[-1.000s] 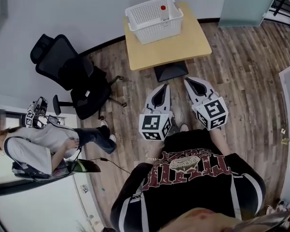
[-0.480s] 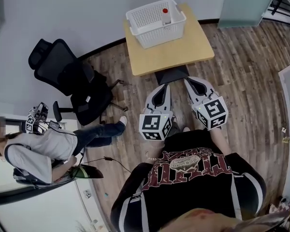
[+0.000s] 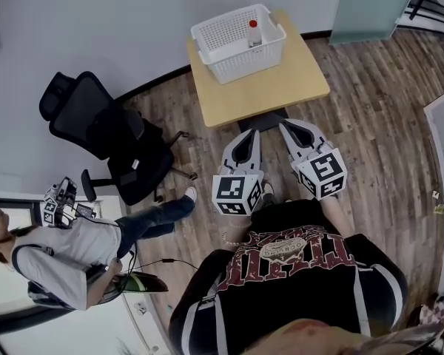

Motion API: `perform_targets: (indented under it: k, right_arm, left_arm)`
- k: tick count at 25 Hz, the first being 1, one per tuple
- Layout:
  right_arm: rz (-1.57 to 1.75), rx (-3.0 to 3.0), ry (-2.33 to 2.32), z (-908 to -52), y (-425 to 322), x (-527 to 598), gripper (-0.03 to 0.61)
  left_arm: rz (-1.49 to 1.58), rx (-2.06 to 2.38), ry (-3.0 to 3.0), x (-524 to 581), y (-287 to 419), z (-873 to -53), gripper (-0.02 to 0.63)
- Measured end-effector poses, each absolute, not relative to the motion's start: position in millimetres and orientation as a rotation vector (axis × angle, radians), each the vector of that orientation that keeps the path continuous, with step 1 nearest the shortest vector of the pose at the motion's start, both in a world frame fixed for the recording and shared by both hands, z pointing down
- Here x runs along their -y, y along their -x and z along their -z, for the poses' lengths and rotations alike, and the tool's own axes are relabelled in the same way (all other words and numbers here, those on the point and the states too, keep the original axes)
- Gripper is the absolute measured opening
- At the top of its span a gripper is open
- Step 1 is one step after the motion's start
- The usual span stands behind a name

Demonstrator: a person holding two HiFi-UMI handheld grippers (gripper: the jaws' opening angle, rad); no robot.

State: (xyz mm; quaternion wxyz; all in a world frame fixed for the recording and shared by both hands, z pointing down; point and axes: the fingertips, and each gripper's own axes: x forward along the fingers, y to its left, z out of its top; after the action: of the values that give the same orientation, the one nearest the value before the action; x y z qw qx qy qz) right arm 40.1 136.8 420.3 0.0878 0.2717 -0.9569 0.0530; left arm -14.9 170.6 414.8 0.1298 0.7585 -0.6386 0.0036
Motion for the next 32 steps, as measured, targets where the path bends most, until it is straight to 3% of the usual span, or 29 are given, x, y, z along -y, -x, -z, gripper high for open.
perform_targets:
  k: [32]
  right_arm:
    - [-0.174,2.807,-0.991,-422,0,-88,0.017]
  left_arm:
    - [-0.069,1.742,-2.309,-115,62,-421,0.032]
